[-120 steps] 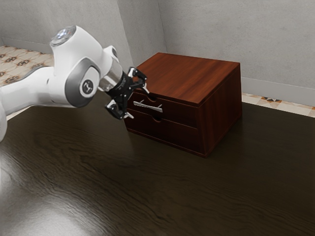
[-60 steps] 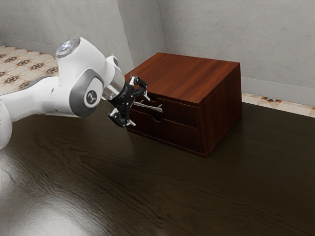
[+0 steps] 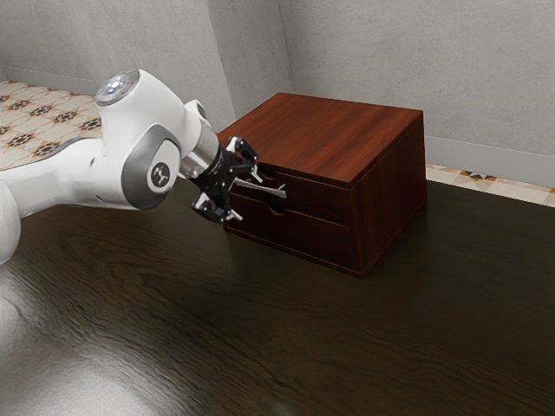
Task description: Pull the drawer handle with one arm to open the drawer
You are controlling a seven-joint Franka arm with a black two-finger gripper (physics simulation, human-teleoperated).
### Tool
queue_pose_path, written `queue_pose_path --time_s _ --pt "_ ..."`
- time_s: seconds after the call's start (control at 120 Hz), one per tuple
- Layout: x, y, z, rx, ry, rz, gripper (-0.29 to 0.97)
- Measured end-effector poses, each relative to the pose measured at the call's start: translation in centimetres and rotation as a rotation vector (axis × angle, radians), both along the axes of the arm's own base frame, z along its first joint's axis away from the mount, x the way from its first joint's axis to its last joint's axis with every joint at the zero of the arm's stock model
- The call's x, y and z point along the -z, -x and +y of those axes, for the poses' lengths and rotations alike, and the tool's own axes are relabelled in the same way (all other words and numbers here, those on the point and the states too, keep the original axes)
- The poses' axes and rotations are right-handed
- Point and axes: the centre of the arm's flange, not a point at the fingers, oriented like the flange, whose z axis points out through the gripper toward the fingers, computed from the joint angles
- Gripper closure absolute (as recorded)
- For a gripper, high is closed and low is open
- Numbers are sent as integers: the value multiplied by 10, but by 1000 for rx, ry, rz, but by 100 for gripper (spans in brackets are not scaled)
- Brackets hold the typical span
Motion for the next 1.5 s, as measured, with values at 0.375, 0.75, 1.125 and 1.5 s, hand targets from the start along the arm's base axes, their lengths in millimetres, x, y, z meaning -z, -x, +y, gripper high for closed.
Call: queue_pose_path --time_s 0.375,0.75,1.125,1.5 --pt "-4 0 0 -5 -1 -9 31" --pt "-3 0 1 -10 0 -8 35" --pt "-3 -2 -5 -4 1 -15 65" --pt "-4 8 -5 -7 0 -5 77"
